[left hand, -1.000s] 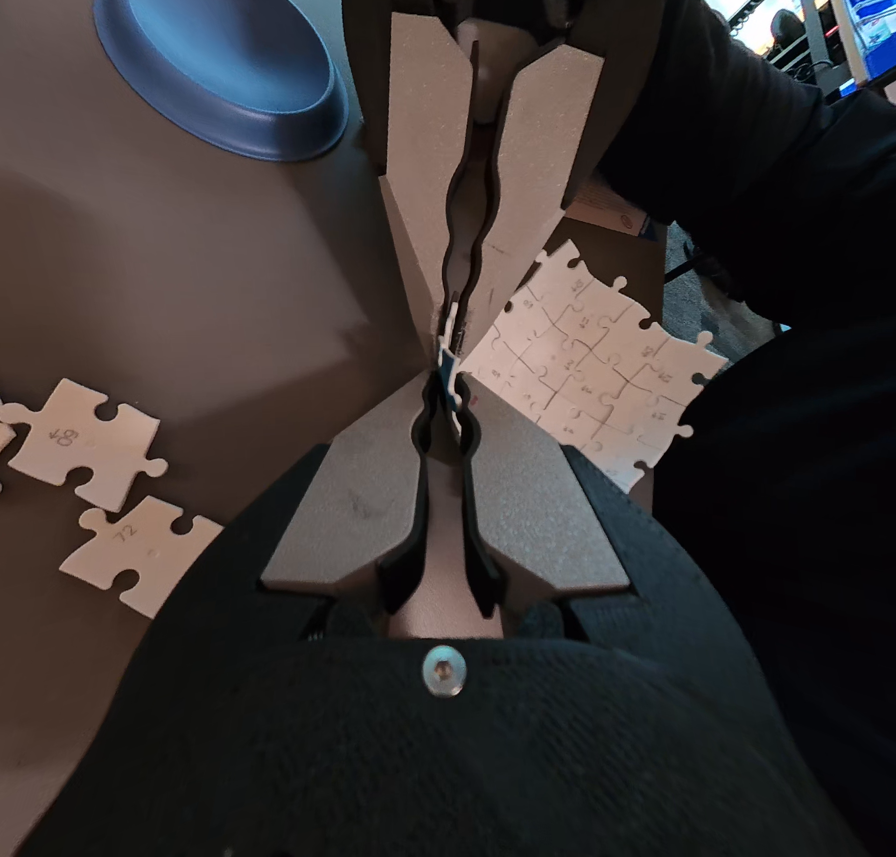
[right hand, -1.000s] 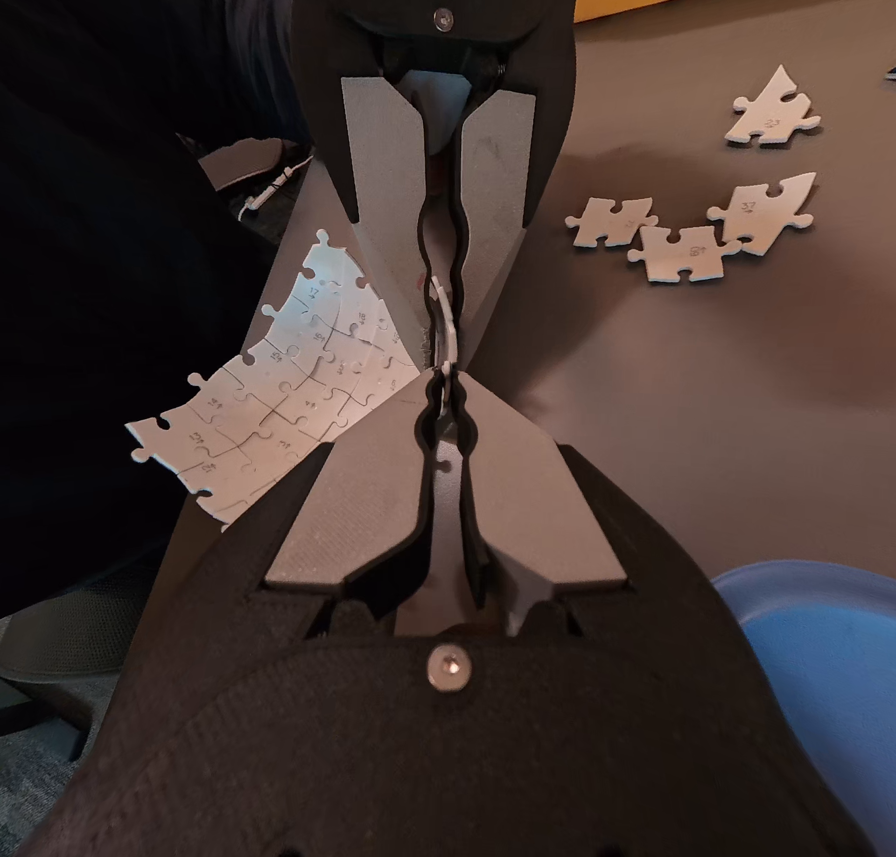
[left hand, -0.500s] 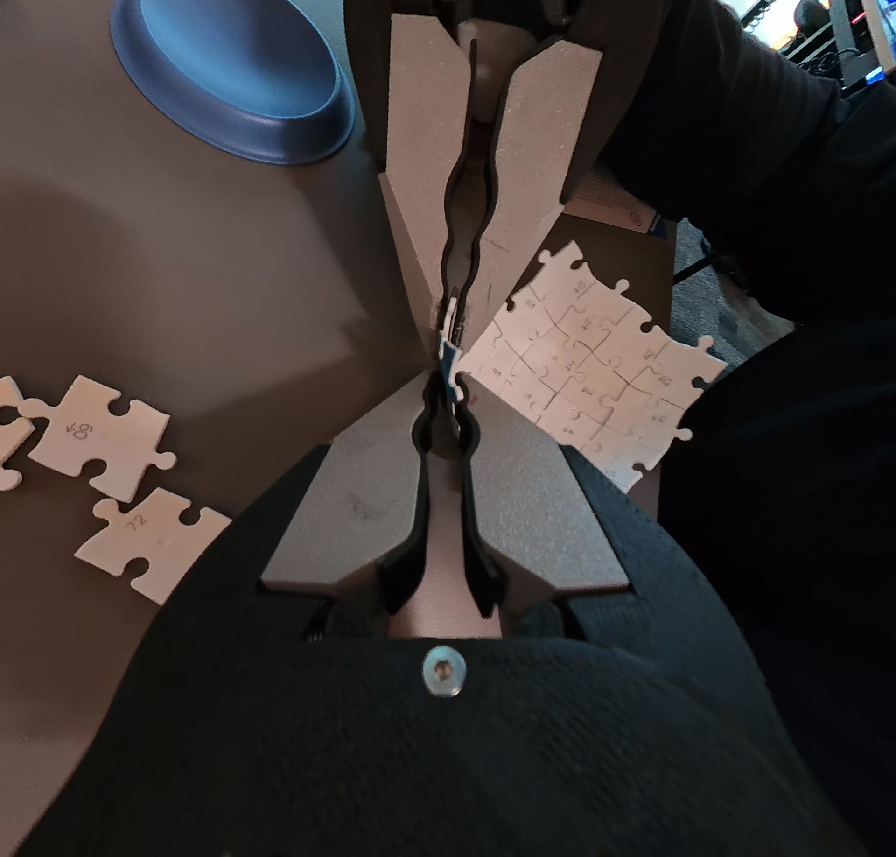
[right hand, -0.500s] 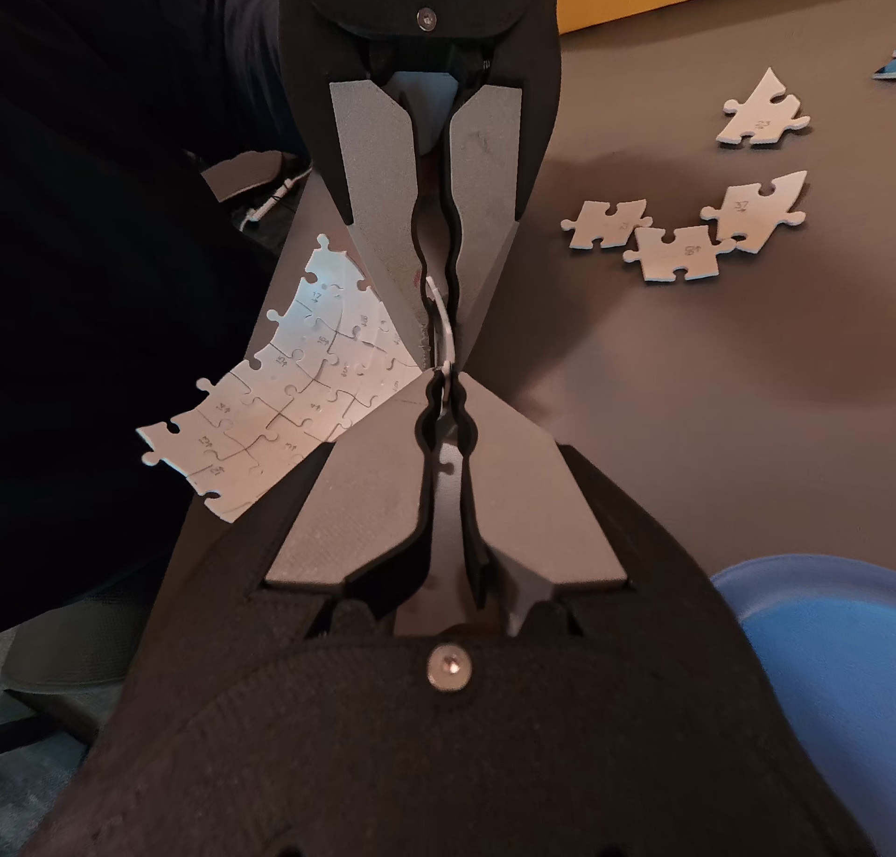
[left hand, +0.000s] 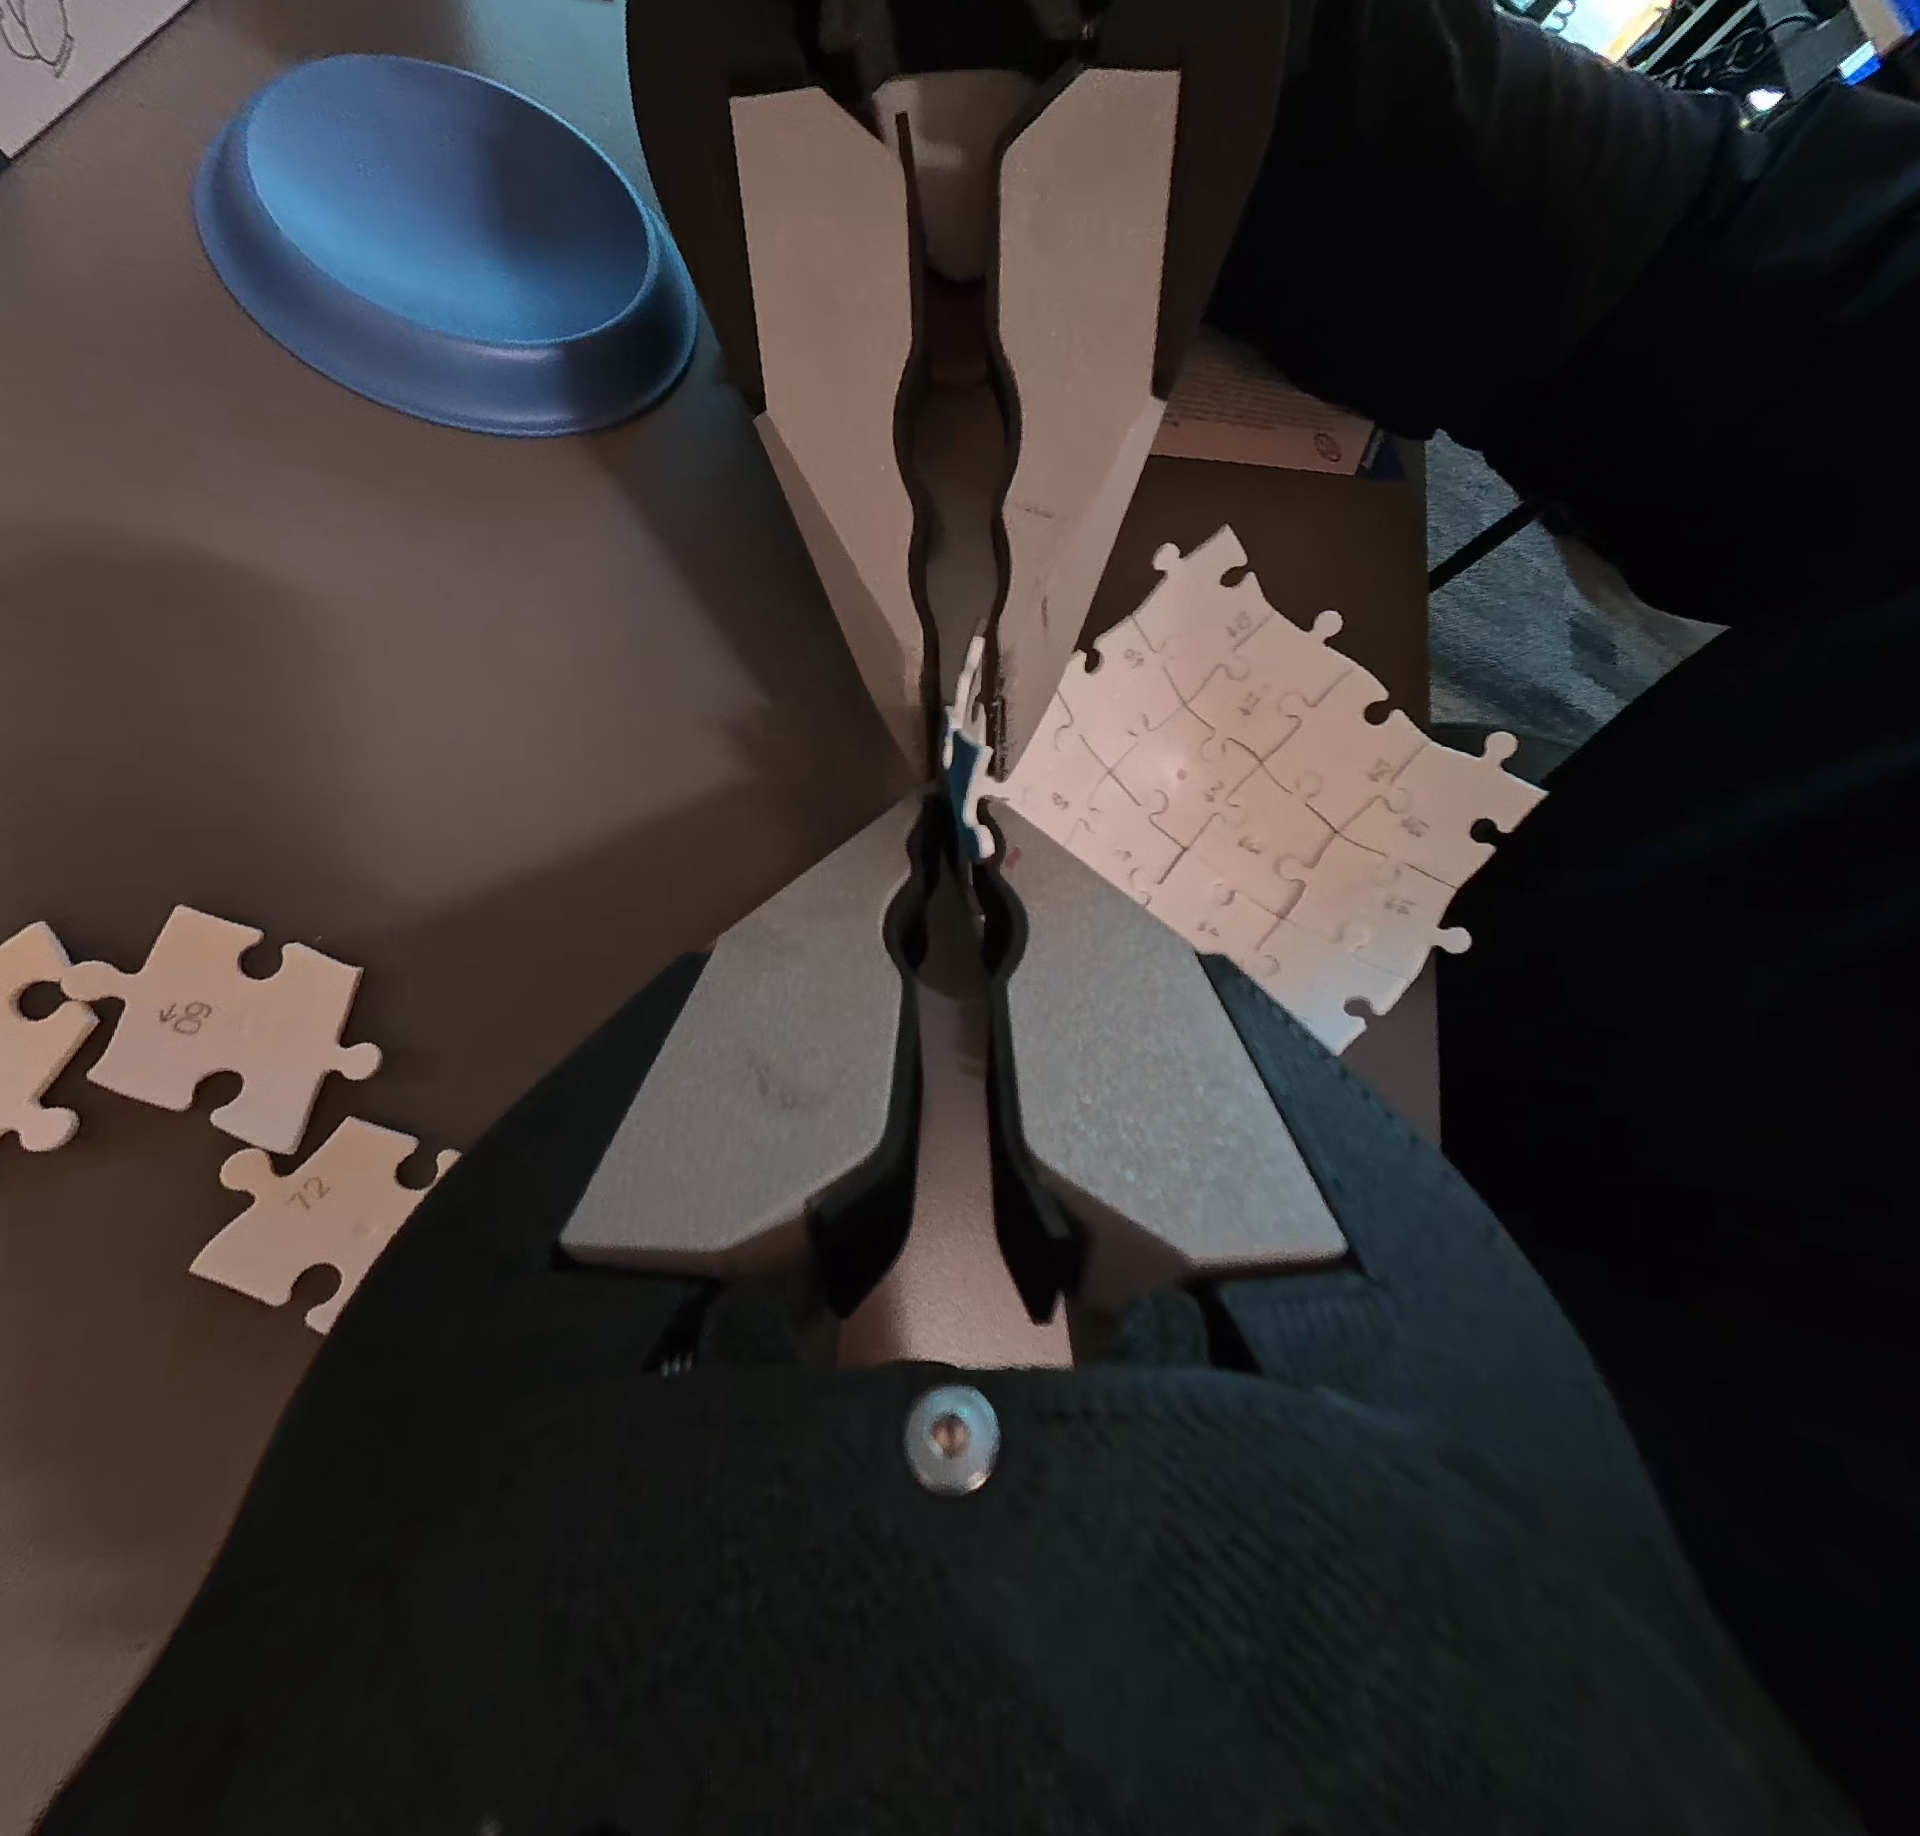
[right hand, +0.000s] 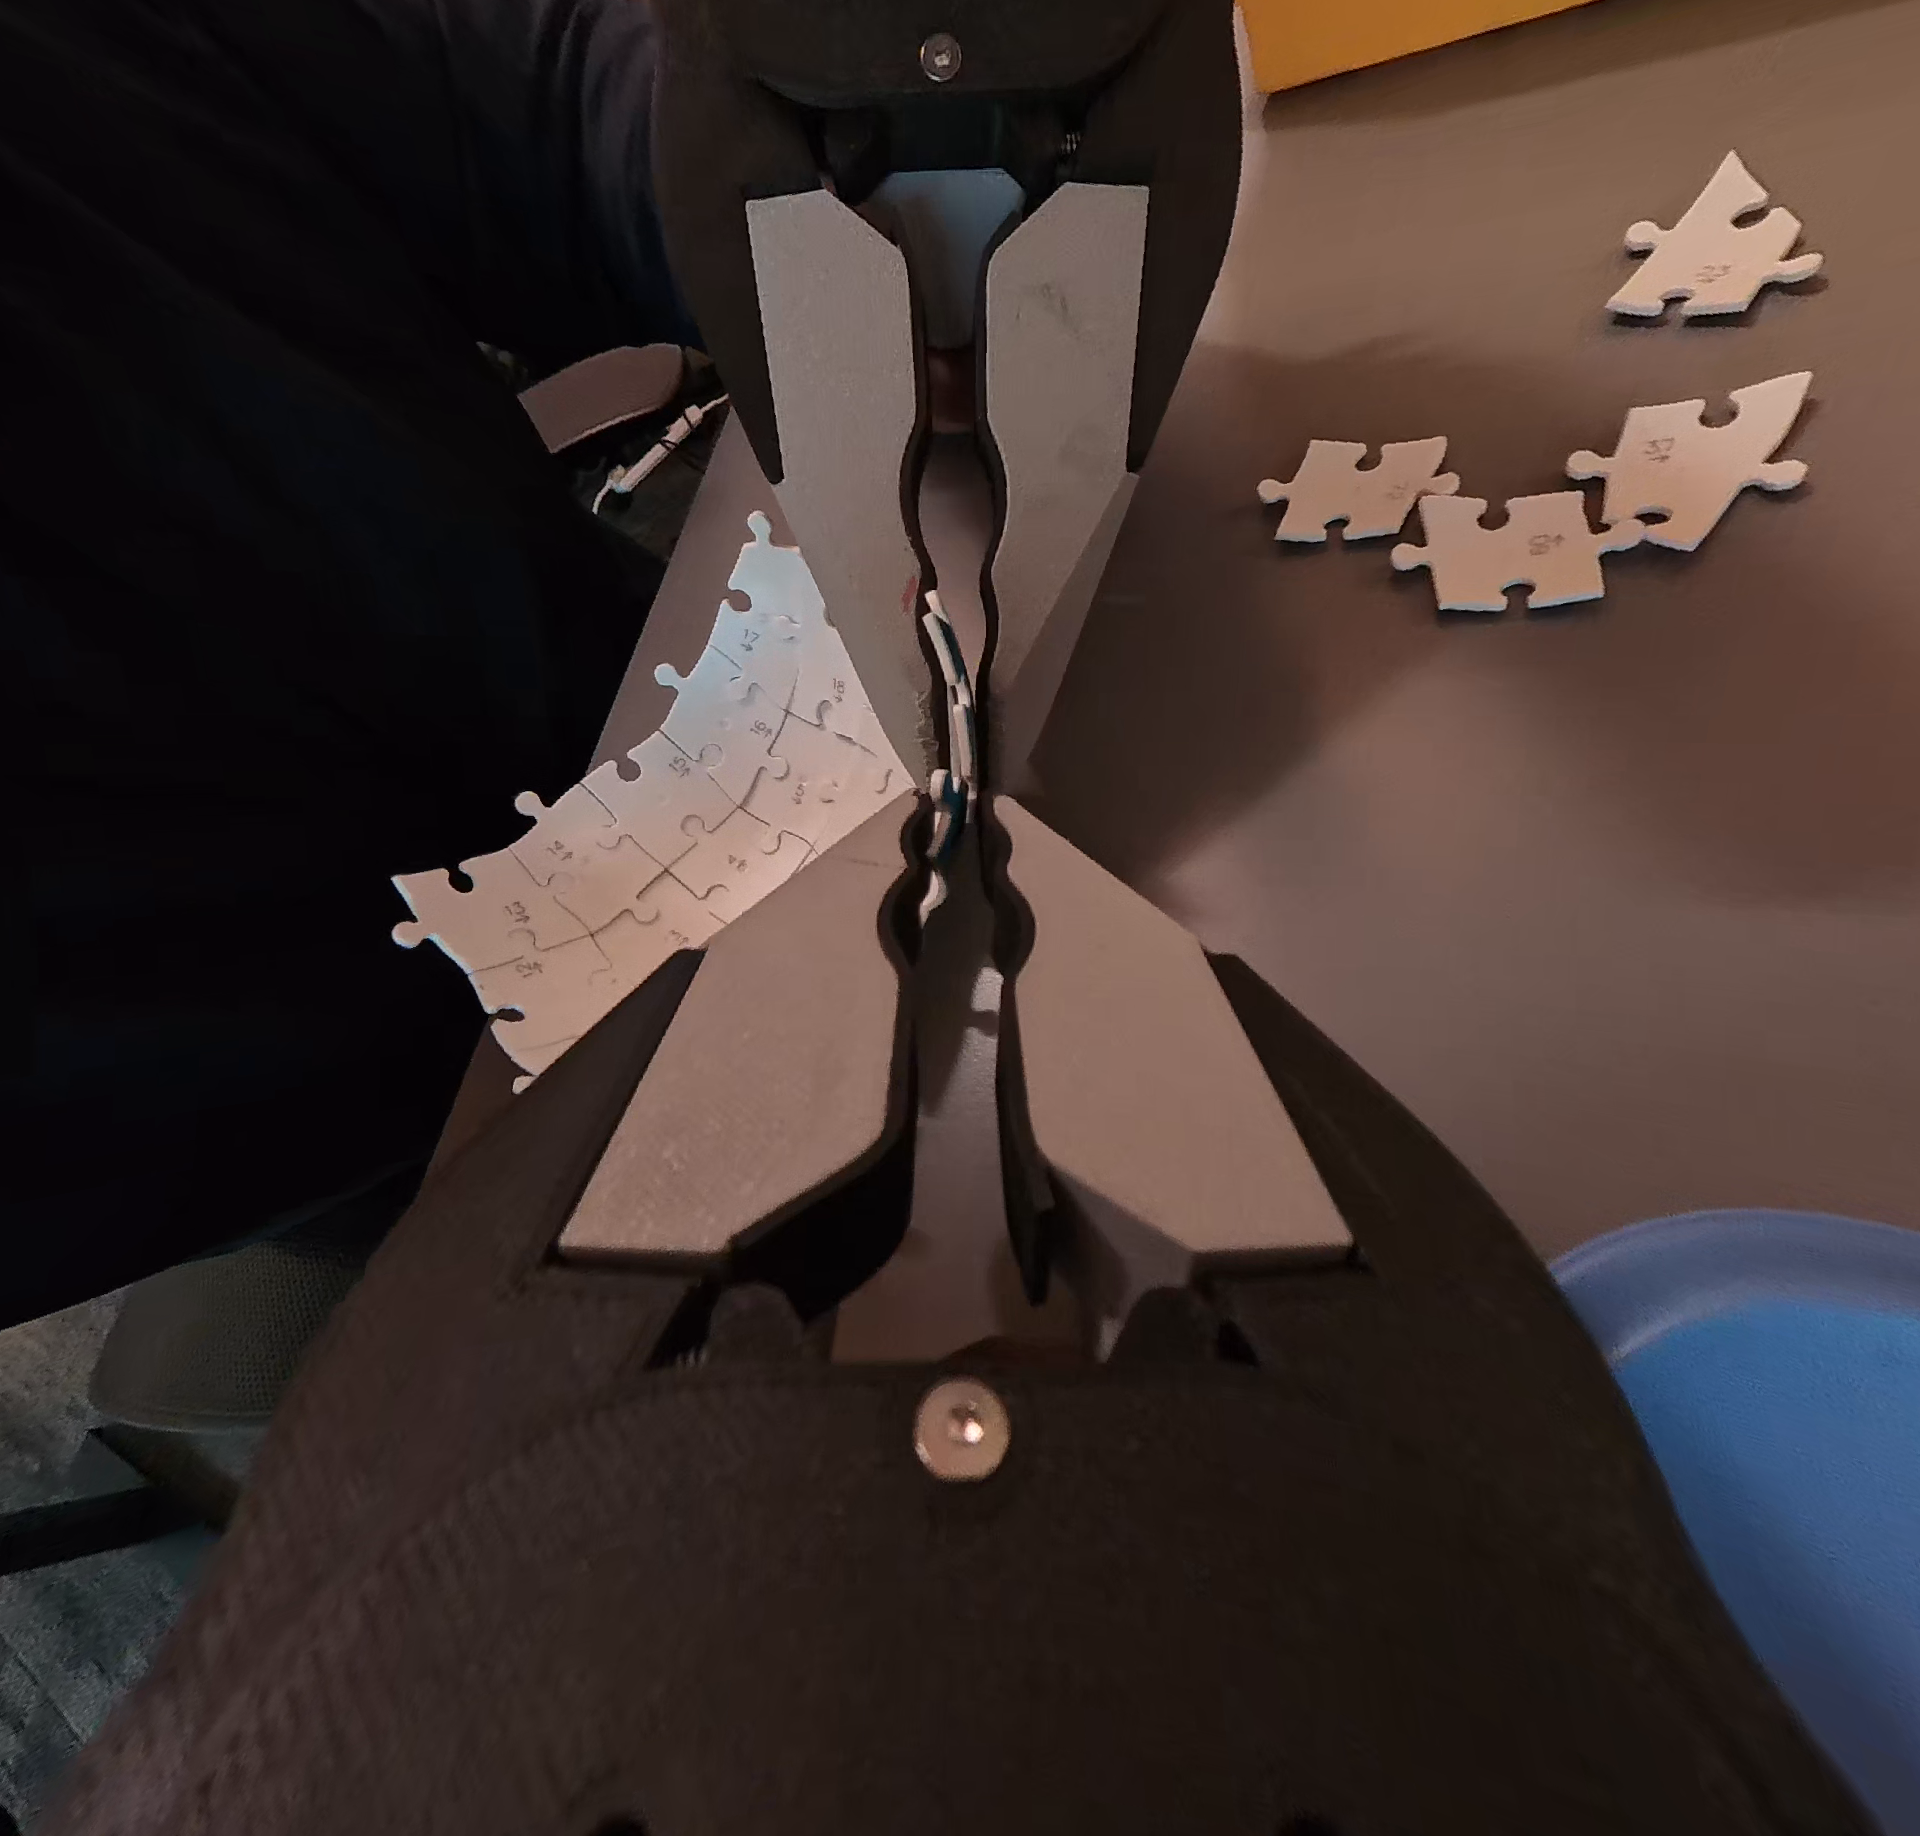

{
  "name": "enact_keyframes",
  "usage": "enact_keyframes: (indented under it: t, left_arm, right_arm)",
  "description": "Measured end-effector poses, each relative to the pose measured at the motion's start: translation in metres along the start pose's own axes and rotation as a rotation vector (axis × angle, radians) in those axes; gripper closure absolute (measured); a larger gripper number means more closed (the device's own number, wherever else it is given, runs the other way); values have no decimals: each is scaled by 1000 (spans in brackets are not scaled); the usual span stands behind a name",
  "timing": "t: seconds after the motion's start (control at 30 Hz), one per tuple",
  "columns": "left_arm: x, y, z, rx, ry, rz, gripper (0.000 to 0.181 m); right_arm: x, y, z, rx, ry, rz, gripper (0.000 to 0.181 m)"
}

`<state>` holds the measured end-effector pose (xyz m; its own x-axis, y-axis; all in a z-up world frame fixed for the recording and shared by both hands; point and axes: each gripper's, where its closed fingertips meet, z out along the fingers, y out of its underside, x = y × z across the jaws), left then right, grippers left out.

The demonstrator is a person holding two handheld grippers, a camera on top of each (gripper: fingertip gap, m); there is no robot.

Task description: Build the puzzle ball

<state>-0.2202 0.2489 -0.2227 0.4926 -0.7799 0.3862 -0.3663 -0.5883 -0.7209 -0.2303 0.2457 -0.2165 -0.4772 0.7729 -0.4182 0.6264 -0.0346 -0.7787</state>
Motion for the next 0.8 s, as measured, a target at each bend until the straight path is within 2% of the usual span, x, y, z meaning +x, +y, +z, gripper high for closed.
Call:
enact_keyframes:
  t: [0.53,0.67,0.8]
  left_arm:
    - [1,-1,-1,-4,-33,49,178]
    - [3,-1,-3,-7,-33,76,178]
    - [-3,2,-4,-20,-64,80,178]
  right_arm:
    - [1,0,1,-15,26,-39,181]
    - [0,-1,2,6,-33,37,181]
    - [5,-2,4,11,-24,119,181]
